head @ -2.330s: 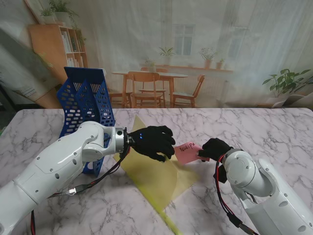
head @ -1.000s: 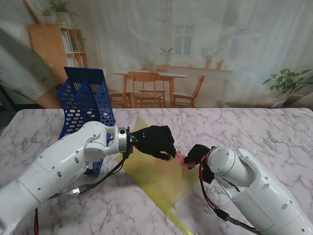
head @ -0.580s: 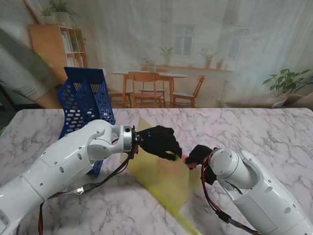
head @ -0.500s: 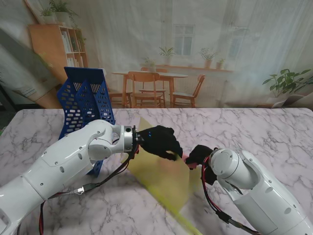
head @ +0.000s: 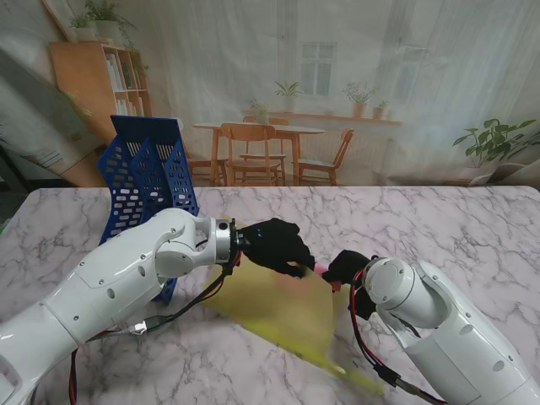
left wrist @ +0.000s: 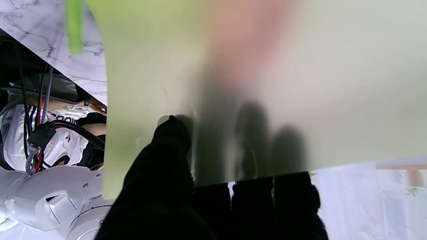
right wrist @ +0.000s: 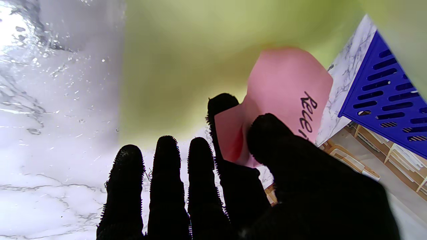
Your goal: Open the sliding file folder, put the receipt in and insert it into the document holder
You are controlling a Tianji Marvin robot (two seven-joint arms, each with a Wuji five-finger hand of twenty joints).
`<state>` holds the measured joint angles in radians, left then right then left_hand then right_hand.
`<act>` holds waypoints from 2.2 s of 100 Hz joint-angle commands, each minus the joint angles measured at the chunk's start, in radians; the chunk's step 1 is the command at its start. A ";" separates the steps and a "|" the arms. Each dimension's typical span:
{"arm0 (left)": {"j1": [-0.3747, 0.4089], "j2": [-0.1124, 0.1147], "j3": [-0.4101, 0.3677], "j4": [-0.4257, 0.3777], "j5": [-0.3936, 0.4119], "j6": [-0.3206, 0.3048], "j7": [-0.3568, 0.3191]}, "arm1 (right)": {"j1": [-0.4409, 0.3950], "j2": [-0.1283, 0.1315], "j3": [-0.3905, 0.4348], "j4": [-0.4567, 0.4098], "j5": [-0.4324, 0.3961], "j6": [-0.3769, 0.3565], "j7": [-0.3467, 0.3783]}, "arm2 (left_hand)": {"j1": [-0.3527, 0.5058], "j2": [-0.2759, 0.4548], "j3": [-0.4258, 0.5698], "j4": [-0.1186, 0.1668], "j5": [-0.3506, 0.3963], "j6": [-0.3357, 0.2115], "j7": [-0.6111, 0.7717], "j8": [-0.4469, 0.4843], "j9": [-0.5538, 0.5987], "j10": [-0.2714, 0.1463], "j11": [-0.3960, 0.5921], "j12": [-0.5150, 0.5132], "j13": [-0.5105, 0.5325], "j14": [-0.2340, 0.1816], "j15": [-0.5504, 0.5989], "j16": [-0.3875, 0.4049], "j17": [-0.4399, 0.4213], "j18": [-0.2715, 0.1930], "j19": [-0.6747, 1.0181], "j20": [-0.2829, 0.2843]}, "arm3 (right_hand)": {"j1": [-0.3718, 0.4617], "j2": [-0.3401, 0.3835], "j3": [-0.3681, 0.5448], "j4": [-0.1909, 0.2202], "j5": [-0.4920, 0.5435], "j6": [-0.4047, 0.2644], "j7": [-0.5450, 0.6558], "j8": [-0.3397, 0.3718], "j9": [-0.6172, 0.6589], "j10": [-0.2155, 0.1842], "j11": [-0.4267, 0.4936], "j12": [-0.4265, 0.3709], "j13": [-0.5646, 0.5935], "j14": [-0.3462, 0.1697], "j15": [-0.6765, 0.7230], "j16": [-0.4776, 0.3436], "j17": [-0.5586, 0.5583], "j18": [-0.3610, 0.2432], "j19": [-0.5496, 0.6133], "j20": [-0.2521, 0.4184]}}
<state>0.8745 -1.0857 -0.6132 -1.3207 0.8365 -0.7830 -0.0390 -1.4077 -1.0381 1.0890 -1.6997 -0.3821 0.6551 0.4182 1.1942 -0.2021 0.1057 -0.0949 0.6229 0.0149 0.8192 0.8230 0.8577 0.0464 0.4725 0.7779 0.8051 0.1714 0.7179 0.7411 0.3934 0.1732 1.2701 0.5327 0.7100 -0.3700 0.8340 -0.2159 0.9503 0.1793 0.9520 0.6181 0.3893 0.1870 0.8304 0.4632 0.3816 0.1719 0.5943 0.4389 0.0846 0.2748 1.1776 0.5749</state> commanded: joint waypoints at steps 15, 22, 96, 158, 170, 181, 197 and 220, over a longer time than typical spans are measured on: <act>0.011 0.011 -0.015 -0.019 -0.057 0.010 -0.071 | -0.008 -0.005 0.003 -0.001 0.004 0.008 -0.008 | 0.096 0.056 0.320 0.026 0.160 -0.073 0.105 -0.020 -0.064 -0.073 0.055 0.068 -0.097 -0.018 -0.047 0.048 -0.152 -0.007 -0.125 0.004 | 0.049 0.036 -0.004 0.006 -0.006 -0.035 0.024 0.009 0.011 0.013 0.036 0.007 0.021 0.006 0.044 0.005 0.009 -0.007 0.030 0.001; 0.018 0.012 -0.025 -0.025 -0.063 0.010 -0.076 | -0.008 -0.005 0.005 -0.002 0.004 0.008 -0.009 | 0.097 0.044 0.338 0.004 0.262 -0.026 0.246 -0.009 -0.117 -0.045 -0.003 0.080 -0.152 -0.020 -0.129 0.087 -0.185 -0.013 -0.159 0.018 | 0.050 0.037 -0.005 0.006 -0.006 -0.033 0.025 0.009 0.011 0.014 0.036 0.008 0.022 0.007 0.045 0.005 0.009 -0.005 0.030 0.000; -0.032 -0.019 0.027 0.011 -0.029 -0.031 0.014 | 0.041 0.009 0.003 -0.001 0.103 0.033 0.064 | 0.097 0.079 0.265 0.014 0.293 -0.056 0.373 0.103 -0.138 -0.032 -0.074 0.006 -0.207 -0.043 -0.252 -0.029 -0.229 -0.023 -0.236 0.009 | 0.042 0.029 0.014 0.005 0.000 -0.022 0.039 0.011 0.063 0.014 0.060 0.031 0.078 0.028 0.158 0.063 0.061 -0.023 0.144 0.046; -0.038 -0.028 0.053 0.032 -0.012 -0.022 0.048 | 0.173 0.044 -0.167 0.078 0.116 0.088 0.169 | 0.097 0.086 0.265 0.015 0.279 -0.059 0.372 0.114 -0.136 -0.031 -0.064 -0.002 -0.205 -0.042 -0.235 -0.061 -0.225 -0.023 -0.233 0.009 | 0.038 0.047 -0.006 0.010 -0.016 -0.036 0.042 0.018 0.056 0.014 0.055 0.040 0.070 0.032 0.185 0.079 0.074 -0.045 0.204 0.057; -0.037 -0.030 0.055 0.036 -0.015 -0.015 0.053 | 0.185 0.043 -0.199 0.083 0.117 0.089 0.166 | 0.097 0.089 0.265 0.015 0.271 -0.059 0.368 0.113 -0.138 -0.031 -0.063 -0.004 -0.207 -0.042 -0.234 -0.066 -0.225 -0.022 -0.232 0.009 | 0.030 0.054 -0.016 0.008 -0.022 -0.049 0.040 0.016 0.051 0.014 0.053 0.040 0.065 0.029 0.181 0.077 0.072 -0.045 0.202 0.055; -0.032 -0.030 0.049 0.032 -0.012 -0.015 0.057 | 0.193 0.038 -0.224 0.088 0.120 0.093 0.151 | 0.097 0.091 0.263 0.015 0.267 -0.061 0.365 0.112 -0.139 -0.031 -0.063 -0.006 -0.207 -0.042 -0.233 -0.069 -0.224 -0.023 -0.230 0.009 | 0.029 0.070 -0.052 0.005 -0.044 -0.093 0.043 0.020 0.027 0.015 0.046 0.039 0.054 0.026 0.178 0.077 0.061 -0.047 0.195 0.051; -0.026 -0.027 0.040 0.027 -0.018 -0.015 0.048 | 0.187 0.036 -0.231 0.085 0.095 0.061 0.145 | 0.097 0.093 0.261 0.016 0.266 -0.061 0.365 0.111 -0.139 -0.030 -0.061 -0.007 -0.207 -0.041 -0.230 -0.072 -0.225 -0.022 -0.230 0.008 | 0.032 0.108 -0.138 0.010 -0.099 -0.177 0.059 0.040 0.003 0.016 0.035 0.039 0.040 0.020 0.170 0.075 0.048 -0.049 0.186 0.050; -0.025 -0.027 0.041 0.030 -0.028 -0.010 0.041 | 0.205 0.042 -0.263 0.092 0.094 0.050 0.168 | 0.097 0.095 0.261 0.017 0.262 -0.063 0.364 0.110 -0.139 -0.029 -0.060 -0.008 -0.207 -0.040 -0.229 -0.075 -0.225 -0.022 -0.230 0.007 | 0.035 0.121 -0.187 0.014 -0.125 -0.233 0.063 0.016 -0.016 0.015 0.011 0.033 0.028 0.018 0.155 0.072 0.033 -0.049 0.171 0.048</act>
<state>0.8524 -1.1111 -0.5743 -1.2901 0.8153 -0.7994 0.0178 -1.2084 -0.9953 0.8330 -1.6150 -0.3006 0.7004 0.5701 1.1743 -0.2632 0.2307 -0.1541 0.6969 0.0791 0.7976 0.7958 0.7464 0.0307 0.4018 0.7782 0.6303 0.1396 0.4747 0.6770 0.1810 0.1647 1.0553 0.5353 0.7102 -0.2863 0.6658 -0.2159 0.8389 0.0271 0.9878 0.6352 0.3986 0.1986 0.8525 0.4971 0.4335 0.1973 0.7383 0.5041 0.1312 0.2485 1.3447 0.6156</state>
